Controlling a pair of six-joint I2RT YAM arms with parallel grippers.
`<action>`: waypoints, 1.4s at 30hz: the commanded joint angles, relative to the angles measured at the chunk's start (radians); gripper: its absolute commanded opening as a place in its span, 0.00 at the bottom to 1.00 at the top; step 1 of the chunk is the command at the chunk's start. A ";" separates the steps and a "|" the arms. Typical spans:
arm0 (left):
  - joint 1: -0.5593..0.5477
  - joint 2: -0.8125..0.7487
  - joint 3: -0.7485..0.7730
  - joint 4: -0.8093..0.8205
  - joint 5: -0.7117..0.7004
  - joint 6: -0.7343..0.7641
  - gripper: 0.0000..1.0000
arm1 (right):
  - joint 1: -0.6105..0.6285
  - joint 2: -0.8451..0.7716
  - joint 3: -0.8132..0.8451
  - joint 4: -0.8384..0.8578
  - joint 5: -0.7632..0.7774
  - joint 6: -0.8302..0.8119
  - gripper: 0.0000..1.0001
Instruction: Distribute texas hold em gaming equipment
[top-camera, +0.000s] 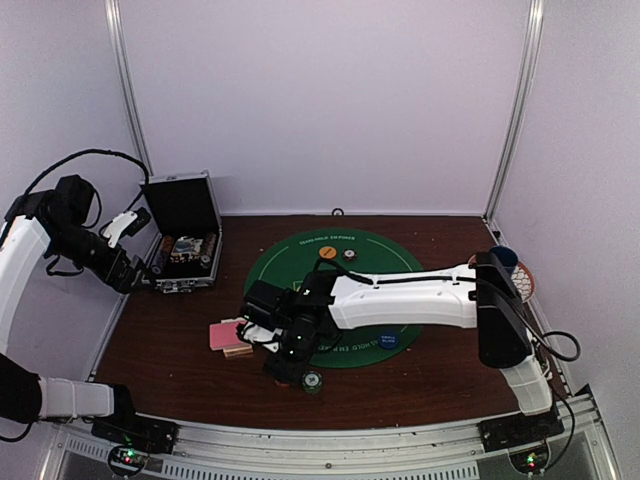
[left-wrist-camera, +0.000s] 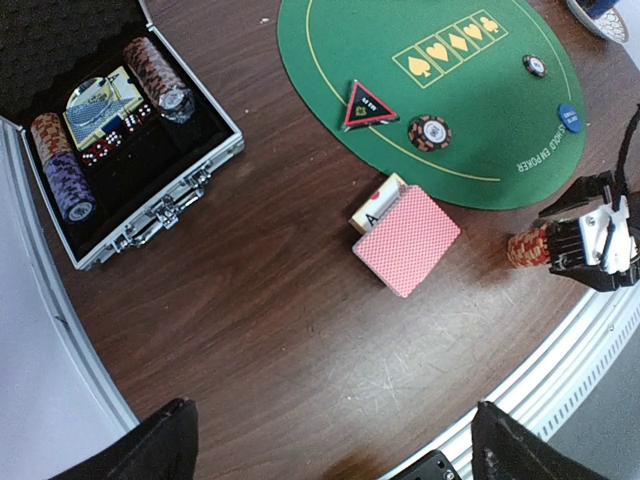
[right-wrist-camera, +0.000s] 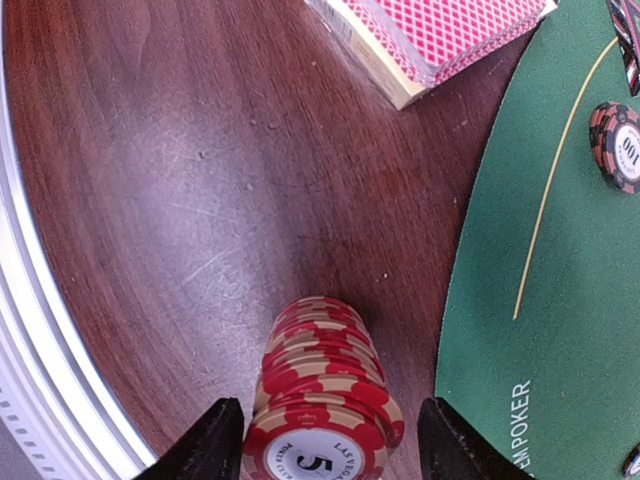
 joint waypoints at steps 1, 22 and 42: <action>0.006 -0.012 0.030 0.001 0.008 0.009 0.98 | -0.007 0.014 -0.002 -0.006 -0.004 -0.004 0.63; 0.006 -0.012 0.027 0.002 0.002 0.009 0.98 | -0.035 -0.085 0.117 -0.085 0.026 -0.017 0.39; 0.007 -0.008 0.022 0.001 0.002 0.010 0.97 | -0.519 0.066 0.315 -0.064 0.167 0.013 0.29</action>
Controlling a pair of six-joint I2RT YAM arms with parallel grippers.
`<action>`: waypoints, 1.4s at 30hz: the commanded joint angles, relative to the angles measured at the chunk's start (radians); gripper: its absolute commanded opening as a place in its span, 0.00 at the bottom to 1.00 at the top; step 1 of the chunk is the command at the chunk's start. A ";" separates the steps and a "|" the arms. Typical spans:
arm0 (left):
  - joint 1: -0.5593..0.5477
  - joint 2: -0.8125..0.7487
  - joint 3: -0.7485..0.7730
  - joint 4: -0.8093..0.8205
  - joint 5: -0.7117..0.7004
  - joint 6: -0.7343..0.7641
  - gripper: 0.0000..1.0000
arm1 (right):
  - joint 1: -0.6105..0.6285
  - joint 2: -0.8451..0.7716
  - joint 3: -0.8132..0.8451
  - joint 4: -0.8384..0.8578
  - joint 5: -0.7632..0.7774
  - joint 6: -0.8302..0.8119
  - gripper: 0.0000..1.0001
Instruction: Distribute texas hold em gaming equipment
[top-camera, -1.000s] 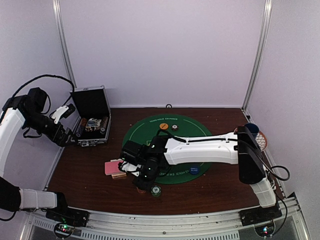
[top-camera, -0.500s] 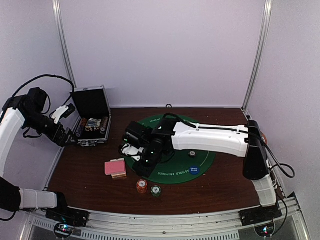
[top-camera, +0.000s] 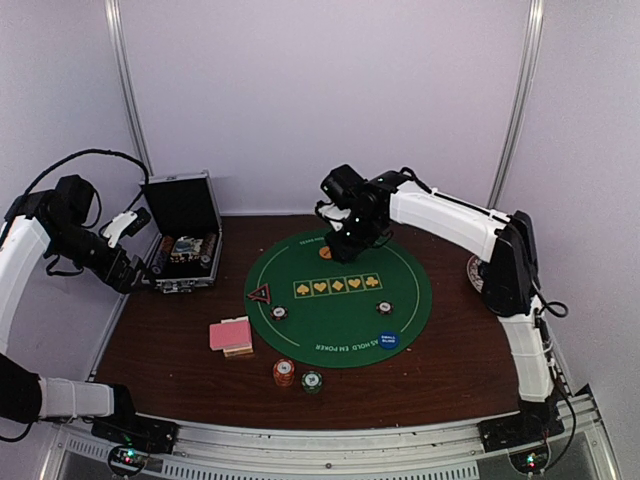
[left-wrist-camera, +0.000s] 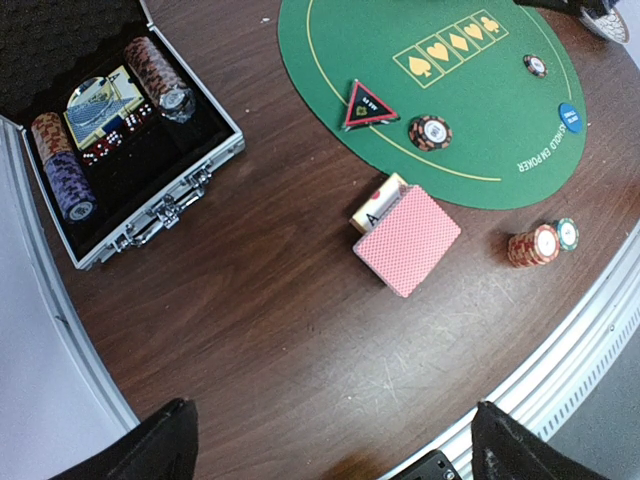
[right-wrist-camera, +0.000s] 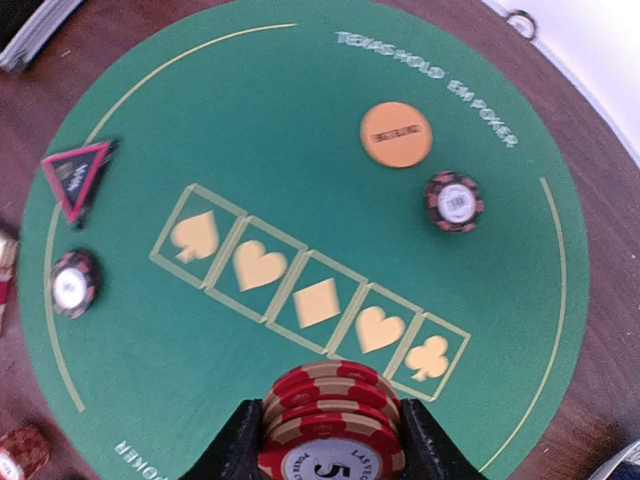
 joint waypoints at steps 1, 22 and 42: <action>0.006 -0.007 0.022 0.003 0.003 0.010 0.98 | -0.102 0.113 0.108 0.025 0.068 0.019 0.29; 0.006 0.020 0.020 0.002 -0.009 0.019 0.98 | -0.308 0.416 0.311 0.093 0.008 0.089 0.32; 0.007 0.009 0.027 0.003 -0.009 0.016 0.97 | -0.301 0.280 0.306 0.074 -0.044 0.082 0.64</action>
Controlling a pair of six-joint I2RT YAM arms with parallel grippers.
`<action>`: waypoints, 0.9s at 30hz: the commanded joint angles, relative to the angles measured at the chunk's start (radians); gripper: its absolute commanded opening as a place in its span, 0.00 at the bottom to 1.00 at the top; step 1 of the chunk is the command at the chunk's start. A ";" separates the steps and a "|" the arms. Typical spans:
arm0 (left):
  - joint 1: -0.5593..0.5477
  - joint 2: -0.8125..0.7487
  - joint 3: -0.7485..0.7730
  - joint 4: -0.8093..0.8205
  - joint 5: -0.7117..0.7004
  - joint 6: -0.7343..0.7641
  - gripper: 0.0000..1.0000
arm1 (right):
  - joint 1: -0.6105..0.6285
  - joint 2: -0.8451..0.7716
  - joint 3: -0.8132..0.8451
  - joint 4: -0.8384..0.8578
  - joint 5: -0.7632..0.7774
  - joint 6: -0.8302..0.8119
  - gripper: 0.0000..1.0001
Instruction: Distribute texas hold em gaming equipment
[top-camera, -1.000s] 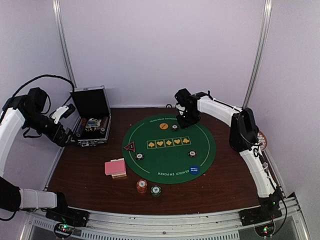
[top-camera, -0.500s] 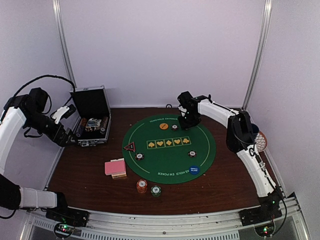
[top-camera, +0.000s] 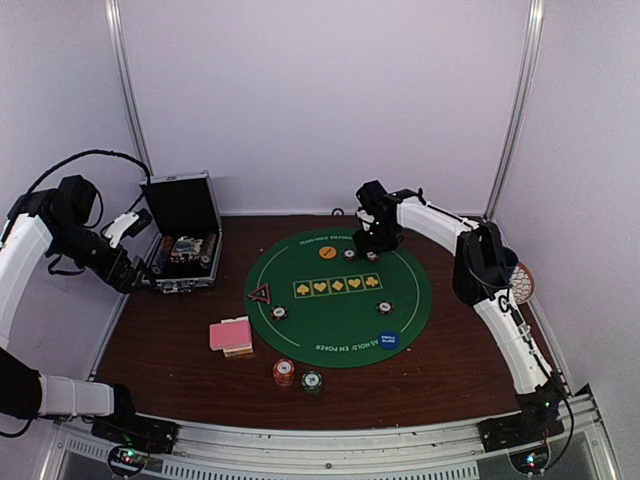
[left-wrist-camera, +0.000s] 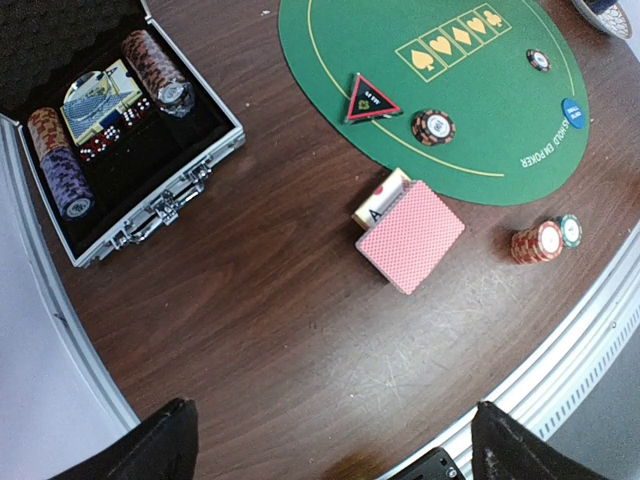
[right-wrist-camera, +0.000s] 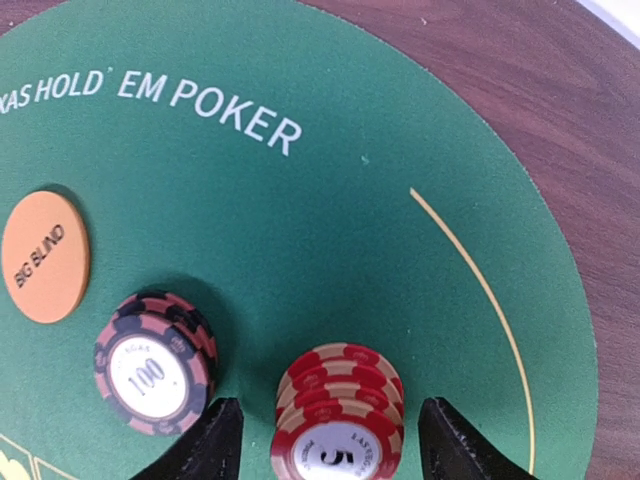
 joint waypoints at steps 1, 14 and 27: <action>0.007 -0.013 0.028 0.003 -0.002 0.009 0.98 | 0.026 -0.186 -0.041 -0.003 0.000 -0.014 0.64; 0.006 -0.026 0.022 0.003 0.008 0.007 0.98 | 0.506 -0.607 -0.578 0.093 -0.025 -0.074 0.74; 0.006 -0.038 0.019 0.002 0.018 0.005 0.98 | 0.718 -0.546 -0.672 0.063 -0.184 -0.111 0.87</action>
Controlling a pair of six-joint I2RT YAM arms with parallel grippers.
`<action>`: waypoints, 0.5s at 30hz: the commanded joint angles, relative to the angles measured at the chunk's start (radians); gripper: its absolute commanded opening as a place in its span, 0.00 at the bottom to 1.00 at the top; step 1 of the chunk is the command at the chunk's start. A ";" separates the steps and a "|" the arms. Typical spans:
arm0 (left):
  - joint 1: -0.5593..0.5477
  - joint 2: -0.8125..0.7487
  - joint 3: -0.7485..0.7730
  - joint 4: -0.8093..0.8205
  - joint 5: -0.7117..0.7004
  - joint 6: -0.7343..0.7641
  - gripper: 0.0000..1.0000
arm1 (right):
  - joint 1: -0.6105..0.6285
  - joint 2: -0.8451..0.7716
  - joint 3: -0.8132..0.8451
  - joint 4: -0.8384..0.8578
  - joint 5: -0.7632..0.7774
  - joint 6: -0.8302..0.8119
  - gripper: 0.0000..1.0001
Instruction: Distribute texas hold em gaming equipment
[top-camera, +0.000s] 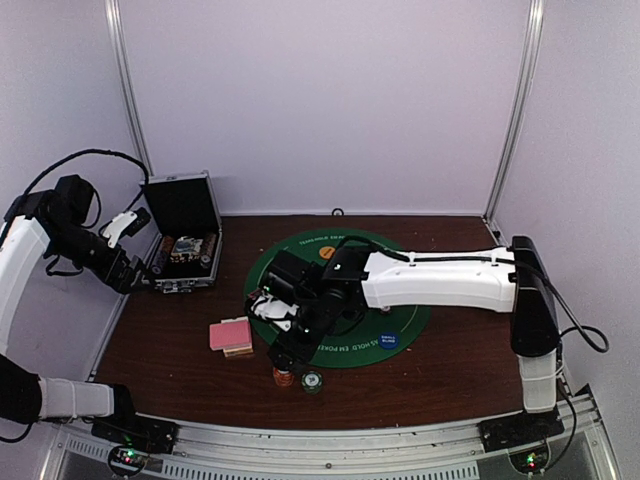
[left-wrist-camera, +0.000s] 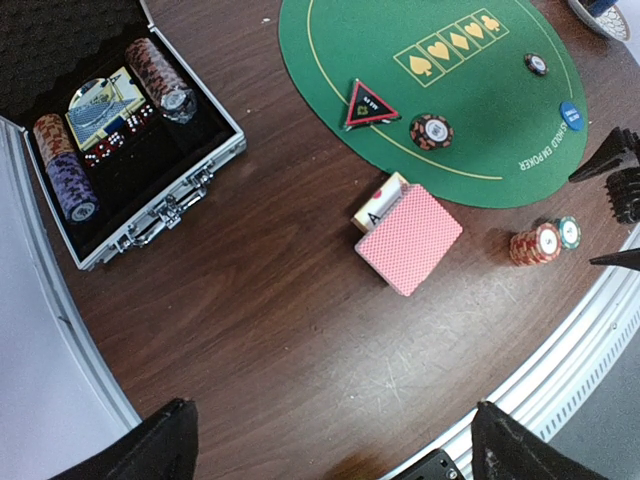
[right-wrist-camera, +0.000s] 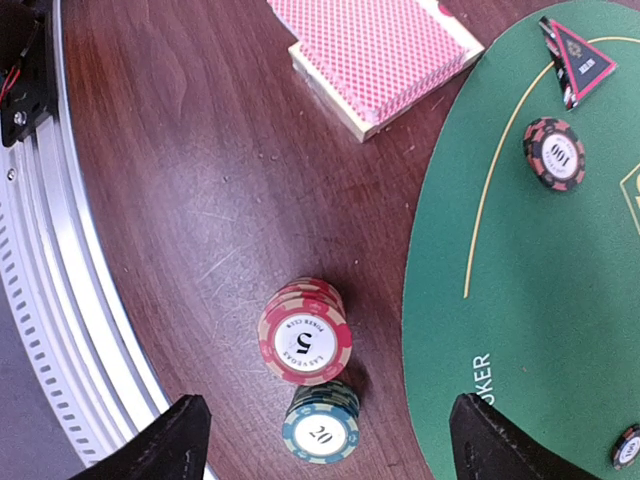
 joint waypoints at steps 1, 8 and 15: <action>0.006 -0.015 0.018 0.002 0.014 0.005 0.98 | 0.013 0.042 0.001 -0.005 -0.047 -0.029 0.87; 0.006 -0.009 0.025 0.004 0.018 0.004 0.98 | 0.028 0.101 0.039 -0.002 -0.032 -0.053 0.86; 0.006 -0.008 0.029 0.002 0.015 0.003 0.98 | 0.030 0.136 0.063 0.006 -0.028 -0.051 0.79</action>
